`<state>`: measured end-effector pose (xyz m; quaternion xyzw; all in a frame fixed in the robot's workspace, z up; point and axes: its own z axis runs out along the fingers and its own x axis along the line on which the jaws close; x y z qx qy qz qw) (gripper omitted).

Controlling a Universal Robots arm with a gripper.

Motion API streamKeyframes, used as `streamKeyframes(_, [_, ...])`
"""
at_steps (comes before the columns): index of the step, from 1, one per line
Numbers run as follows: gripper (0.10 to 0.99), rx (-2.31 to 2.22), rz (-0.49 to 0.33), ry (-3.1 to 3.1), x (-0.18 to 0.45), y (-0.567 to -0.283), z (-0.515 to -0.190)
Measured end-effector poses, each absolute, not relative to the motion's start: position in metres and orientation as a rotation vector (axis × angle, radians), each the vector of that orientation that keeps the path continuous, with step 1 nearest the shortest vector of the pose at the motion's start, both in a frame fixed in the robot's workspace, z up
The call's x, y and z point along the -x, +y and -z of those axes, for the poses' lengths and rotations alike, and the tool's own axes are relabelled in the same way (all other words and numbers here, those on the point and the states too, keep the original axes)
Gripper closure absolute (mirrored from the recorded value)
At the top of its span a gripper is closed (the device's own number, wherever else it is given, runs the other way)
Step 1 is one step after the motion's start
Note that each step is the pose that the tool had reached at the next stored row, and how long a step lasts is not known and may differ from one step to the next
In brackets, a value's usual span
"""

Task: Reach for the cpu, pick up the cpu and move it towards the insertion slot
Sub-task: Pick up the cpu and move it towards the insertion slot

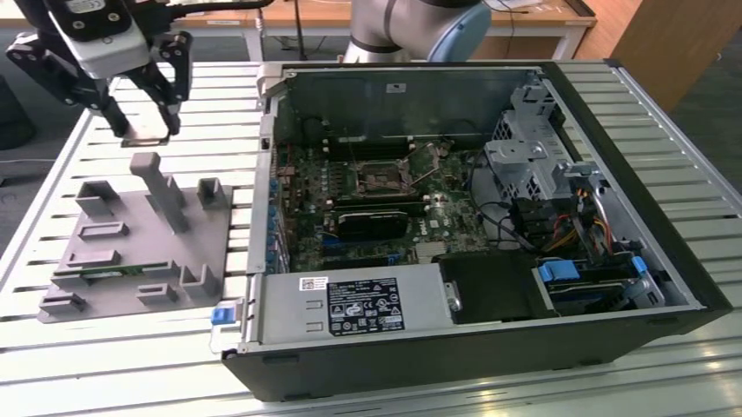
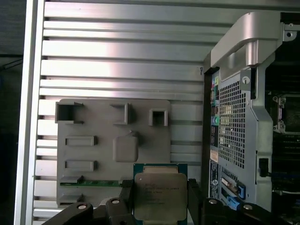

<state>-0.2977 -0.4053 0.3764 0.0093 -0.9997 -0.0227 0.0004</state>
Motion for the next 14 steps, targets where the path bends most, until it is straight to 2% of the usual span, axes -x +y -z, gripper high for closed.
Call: streamKeyframes(14, [0.541, -0.029, 0.073, -3.14, 0.261, -0.405, -0.381])
